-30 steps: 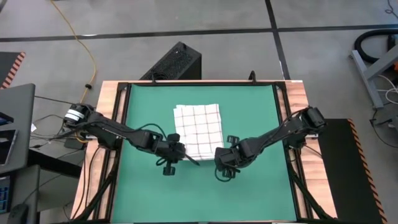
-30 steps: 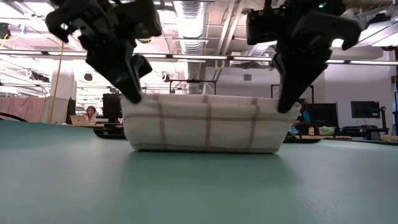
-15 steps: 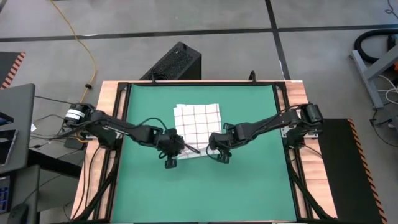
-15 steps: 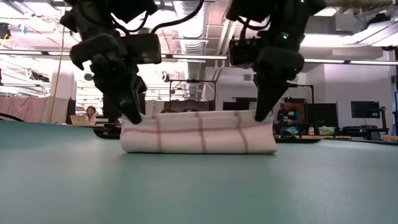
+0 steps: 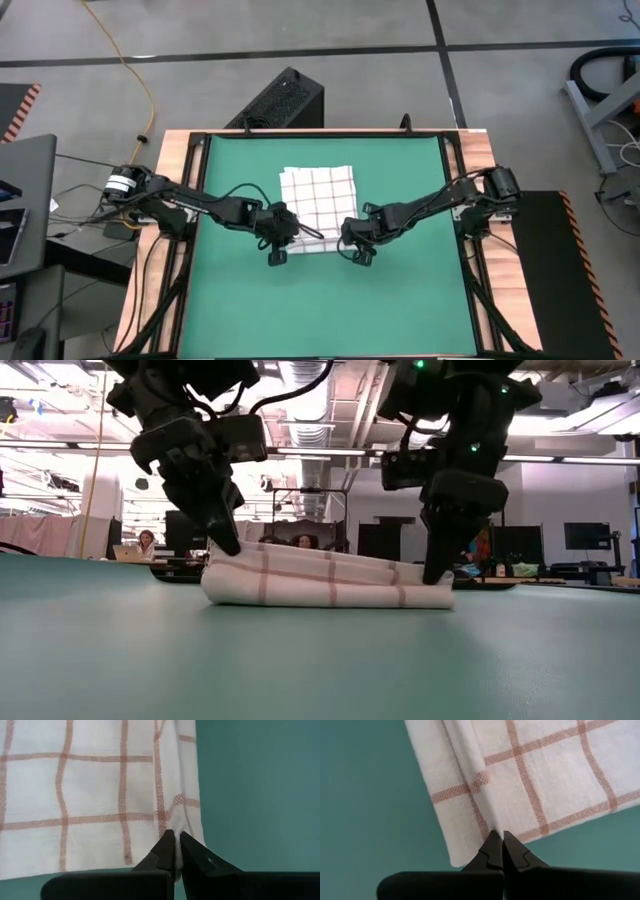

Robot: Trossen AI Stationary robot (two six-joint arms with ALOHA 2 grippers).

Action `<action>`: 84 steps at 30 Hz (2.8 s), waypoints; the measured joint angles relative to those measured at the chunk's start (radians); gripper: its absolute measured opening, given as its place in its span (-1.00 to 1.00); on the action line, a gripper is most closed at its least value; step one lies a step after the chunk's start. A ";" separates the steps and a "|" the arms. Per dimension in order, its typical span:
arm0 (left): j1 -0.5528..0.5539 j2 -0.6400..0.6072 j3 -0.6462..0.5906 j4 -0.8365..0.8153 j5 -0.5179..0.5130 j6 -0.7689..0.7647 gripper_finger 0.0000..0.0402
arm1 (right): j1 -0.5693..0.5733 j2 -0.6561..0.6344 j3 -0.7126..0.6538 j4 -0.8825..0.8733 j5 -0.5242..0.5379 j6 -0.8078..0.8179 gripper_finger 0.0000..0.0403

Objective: Roll towel into tight, uniform cylinder
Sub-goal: Roll the white towel

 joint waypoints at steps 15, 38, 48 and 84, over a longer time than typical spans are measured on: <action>0.000 0.093 0.000 0.024 -0.130 -0.040 -1.00 | -0.019 0.000 -0.066 0.080 0.001 0.011 -0.99; -0.039 -0.040 0.000 -0.105 -0.106 -0.026 -0.55 | -0.026 0.001 -0.066 0.091 0.003 -0.009 -0.99; -0.224 -0.065 0.004 0.223 -0.309 0.196 -0.98 | -0.027 0.001 -0.066 0.098 0.002 -0.016 -0.99; -0.140 -0.035 -0.038 0.283 -0.490 0.108 -1.00 | -0.030 -0.002 -0.051 0.087 0.024 -0.070 -0.99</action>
